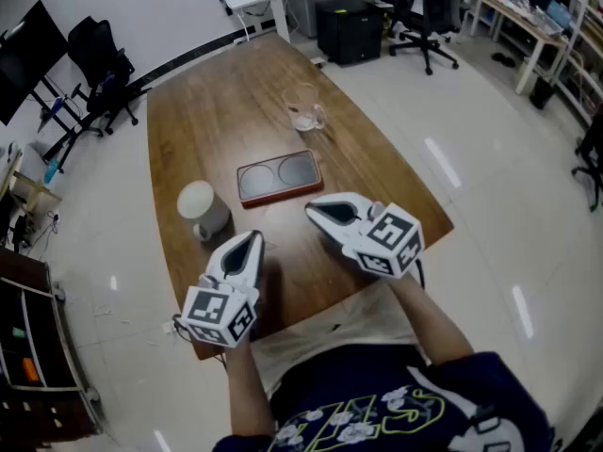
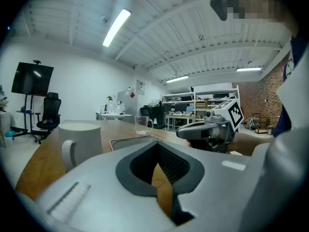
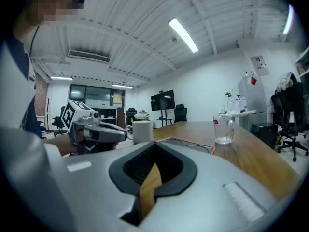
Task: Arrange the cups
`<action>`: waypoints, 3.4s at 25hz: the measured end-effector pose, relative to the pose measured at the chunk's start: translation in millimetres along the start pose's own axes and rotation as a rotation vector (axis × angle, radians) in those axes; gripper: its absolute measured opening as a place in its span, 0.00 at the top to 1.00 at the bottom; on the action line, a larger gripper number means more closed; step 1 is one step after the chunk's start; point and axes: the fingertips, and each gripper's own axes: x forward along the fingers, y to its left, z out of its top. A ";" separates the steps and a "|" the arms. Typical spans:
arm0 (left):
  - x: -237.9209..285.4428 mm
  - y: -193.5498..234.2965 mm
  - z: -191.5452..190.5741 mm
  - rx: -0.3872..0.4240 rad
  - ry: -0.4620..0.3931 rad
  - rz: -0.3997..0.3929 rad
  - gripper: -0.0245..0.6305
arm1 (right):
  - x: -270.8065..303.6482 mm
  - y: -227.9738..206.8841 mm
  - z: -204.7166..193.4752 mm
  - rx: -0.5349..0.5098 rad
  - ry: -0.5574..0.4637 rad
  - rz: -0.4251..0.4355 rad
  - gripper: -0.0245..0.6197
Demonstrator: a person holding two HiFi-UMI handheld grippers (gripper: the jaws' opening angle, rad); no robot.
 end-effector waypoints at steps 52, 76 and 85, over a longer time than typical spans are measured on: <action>16.5 131.5 7.1 -0.018 0.095 0.269 0.33 | -7.3 2.4 3.3 -0.003 0.011 -0.008 0.97; 54.3 82.7 89.0 0.042 -0.206 0.116 0.33 | -5.0 5.7 3.0 -0.003 0.019 -0.010 0.97; -21.8 21.9 33.9 -0.149 -0.159 0.004 0.96 | -8.3 3.8 0.2 -0.012 0.023 0.003 0.97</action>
